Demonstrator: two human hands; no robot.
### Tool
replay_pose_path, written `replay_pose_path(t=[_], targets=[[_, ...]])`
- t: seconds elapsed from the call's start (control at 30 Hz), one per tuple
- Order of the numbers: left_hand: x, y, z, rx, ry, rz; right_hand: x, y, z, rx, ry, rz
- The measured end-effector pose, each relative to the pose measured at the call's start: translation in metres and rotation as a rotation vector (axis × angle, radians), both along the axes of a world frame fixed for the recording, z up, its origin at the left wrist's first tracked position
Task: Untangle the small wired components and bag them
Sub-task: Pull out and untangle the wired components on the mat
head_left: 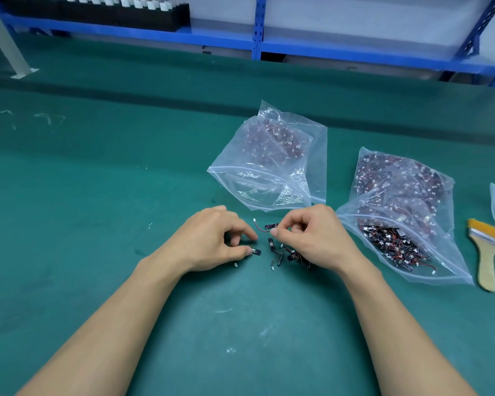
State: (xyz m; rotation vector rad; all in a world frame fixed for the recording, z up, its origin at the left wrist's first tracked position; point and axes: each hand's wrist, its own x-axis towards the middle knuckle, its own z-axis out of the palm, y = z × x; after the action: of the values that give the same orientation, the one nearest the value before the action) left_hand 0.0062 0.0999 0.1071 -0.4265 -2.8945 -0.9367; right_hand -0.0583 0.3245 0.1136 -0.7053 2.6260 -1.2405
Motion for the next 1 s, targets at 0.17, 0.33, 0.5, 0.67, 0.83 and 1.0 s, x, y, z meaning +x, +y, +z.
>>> replay_pose_path(t=[0.17,0.33,0.5,0.67,0.83,1.0], targets=[[0.0,0.001,-0.001,-0.024,-0.016,-0.049,-0.001,0.0,0.0,-0.025,0.038,-0.045],[-0.002,0.004,-0.004,0.0,0.05,-0.11,-0.002,-0.001,-0.001,-0.019,0.069,-0.062],[-0.003,-0.004,-0.003,0.028,0.196,0.052,-0.001,-0.003,-0.002,-0.004,0.085,-0.086],[-0.004,-0.021,-0.002,-0.049,0.063,0.169,0.0,-0.003,-0.002,0.003,0.085,-0.091],[-0.003,-0.037,0.001,-0.048,-0.066,0.234,0.001,-0.004,-0.003,0.009,0.097,-0.103],[0.002,-0.056,0.004,-0.048,-0.103,0.416,0.004,-0.008,-0.004,0.028,0.143,-0.095]])
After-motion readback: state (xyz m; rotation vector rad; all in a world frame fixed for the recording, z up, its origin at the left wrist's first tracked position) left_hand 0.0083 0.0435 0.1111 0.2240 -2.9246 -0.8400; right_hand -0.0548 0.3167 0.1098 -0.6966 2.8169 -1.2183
